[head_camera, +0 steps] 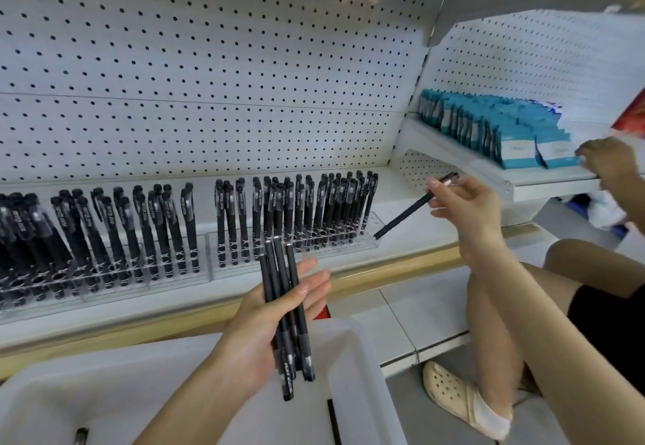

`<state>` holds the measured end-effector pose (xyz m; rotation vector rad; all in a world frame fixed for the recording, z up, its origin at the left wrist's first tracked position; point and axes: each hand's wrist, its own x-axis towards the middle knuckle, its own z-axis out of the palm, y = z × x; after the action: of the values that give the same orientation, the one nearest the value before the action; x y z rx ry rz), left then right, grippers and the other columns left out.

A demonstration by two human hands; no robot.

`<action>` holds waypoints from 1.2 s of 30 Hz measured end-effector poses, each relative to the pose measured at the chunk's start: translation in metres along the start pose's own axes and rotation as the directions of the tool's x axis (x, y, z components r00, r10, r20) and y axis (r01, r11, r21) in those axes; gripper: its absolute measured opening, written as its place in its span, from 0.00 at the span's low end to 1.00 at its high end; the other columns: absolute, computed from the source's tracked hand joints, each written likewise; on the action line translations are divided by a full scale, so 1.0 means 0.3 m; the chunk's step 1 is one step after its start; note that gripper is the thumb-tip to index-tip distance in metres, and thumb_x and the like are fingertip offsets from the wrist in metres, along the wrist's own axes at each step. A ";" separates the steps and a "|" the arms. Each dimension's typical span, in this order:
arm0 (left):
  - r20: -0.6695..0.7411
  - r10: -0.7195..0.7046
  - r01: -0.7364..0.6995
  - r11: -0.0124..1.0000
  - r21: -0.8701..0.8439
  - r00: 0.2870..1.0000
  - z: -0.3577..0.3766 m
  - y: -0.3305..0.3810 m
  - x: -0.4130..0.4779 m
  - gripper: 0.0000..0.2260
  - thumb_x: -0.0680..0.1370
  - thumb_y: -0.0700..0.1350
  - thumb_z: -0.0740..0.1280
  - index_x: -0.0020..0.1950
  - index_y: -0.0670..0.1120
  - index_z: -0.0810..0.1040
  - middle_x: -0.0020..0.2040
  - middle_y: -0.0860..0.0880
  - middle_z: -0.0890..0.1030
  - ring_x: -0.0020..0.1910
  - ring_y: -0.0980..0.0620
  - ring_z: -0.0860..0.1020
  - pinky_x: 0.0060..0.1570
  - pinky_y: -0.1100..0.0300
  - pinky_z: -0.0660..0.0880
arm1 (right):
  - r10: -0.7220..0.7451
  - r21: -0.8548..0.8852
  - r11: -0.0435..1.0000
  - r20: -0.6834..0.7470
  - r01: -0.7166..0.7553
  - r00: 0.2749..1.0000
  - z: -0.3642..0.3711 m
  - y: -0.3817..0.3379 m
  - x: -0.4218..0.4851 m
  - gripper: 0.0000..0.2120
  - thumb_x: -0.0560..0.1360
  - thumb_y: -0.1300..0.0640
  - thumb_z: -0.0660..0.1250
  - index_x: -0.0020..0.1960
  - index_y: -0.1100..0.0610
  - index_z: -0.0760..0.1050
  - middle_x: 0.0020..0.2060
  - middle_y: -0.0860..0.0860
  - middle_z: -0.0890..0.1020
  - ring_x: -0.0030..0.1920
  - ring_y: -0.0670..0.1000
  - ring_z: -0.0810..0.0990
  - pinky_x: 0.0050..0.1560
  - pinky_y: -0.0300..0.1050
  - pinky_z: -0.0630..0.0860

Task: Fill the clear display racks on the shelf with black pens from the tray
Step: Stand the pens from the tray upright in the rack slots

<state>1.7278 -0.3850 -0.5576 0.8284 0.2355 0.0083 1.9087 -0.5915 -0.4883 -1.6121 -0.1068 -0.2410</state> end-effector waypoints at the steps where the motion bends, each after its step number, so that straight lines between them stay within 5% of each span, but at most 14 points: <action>1: 0.000 -0.008 0.008 1.000 -0.015 1.000 0.004 -0.003 0.000 0.16 0.76 0.32 0.62 0.61 0.42 0.77 0.55 0.43 0.83 0.55 0.47 0.82 0.52 0.58 0.79 | -0.066 -0.112 0.992 -0.043 0.061 0.997 0.012 0.005 0.026 0.12 0.71 0.58 0.74 0.49 0.58 0.72 0.36 0.54 0.81 0.28 0.43 0.79 0.30 0.36 0.76; 5: 0.017 -0.031 0.033 0.997 -0.066 0.999 0.020 -0.008 -0.002 0.19 0.73 0.30 0.63 0.62 0.42 0.76 0.56 0.43 0.83 0.56 0.47 0.82 0.53 0.56 0.78 | -0.232 -0.259 0.941 -0.024 0.218 0.972 0.067 0.040 0.080 0.16 0.73 0.57 0.73 0.53 0.56 0.68 0.36 0.54 0.81 0.29 0.43 0.79 0.28 0.36 0.74; 10: -0.011 -0.028 0.027 0.996 -0.090 1.000 0.020 0.002 0.000 0.20 0.71 0.34 0.65 0.62 0.44 0.78 0.56 0.42 0.83 0.56 0.47 0.82 0.53 0.53 0.79 | -0.240 -0.224 0.946 0.013 0.236 0.971 0.139 0.075 0.101 0.13 0.74 0.58 0.72 0.53 0.56 0.69 0.37 0.54 0.82 0.30 0.44 0.80 0.31 0.40 0.76; 17: -0.155 0.000 -0.007 0.999 -0.043 0.988 0.009 0.006 0.000 0.12 0.75 0.35 0.65 0.57 0.40 0.81 0.39 0.44 0.83 0.49 0.47 0.84 0.57 0.49 0.78 | -0.260 -0.186 0.945 0.069 0.269 0.963 0.182 0.107 0.121 0.10 0.77 0.60 0.68 0.53 0.55 0.67 0.44 0.59 0.82 0.35 0.45 0.83 0.33 0.39 0.77; 31: -0.154 0.045 -0.058 0.995 -0.081 0.987 0.021 0.023 -0.016 0.12 0.79 0.34 0.61 0.58 0.41 0.80 0.46 0.40 0.84 0.53 0.44 0.83 0.52 0.55 0.79 | -0.291 -0.348 0.861 0.262 0.371 0.920 0.179 0.117 0.139 0.09 0.79 0.60 0.64 0.56 0.57 0.65 0.44 0.56 0.82 0.32 0.42 0.80 0.33 0.36 0.76; 36: -0.145 0.061 -0.073 0.994 -0.082 0.988 0.016 0.018 -0.019 0.12 0.78 0.34 0.61 0.59 0.40 0.79 0.44 0.40 0.83 0.52 0.44 0.83 0.51 0.56 0.79 | -0.299 -0.480 0.761 0.337 0.436 0.893 0.183 0.157 0.144 0.09 0.77 0.57 0.68 0.55 0.55 0.73 0.50 0.51 0.81 0.42 0.47 0.82 0.43 0.51 0.81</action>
<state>1.7238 -0.3855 -0.5493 0.7489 0.3390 0.1403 1.9657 -0.5429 -0.5268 -2.1879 -0.6022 -0.4081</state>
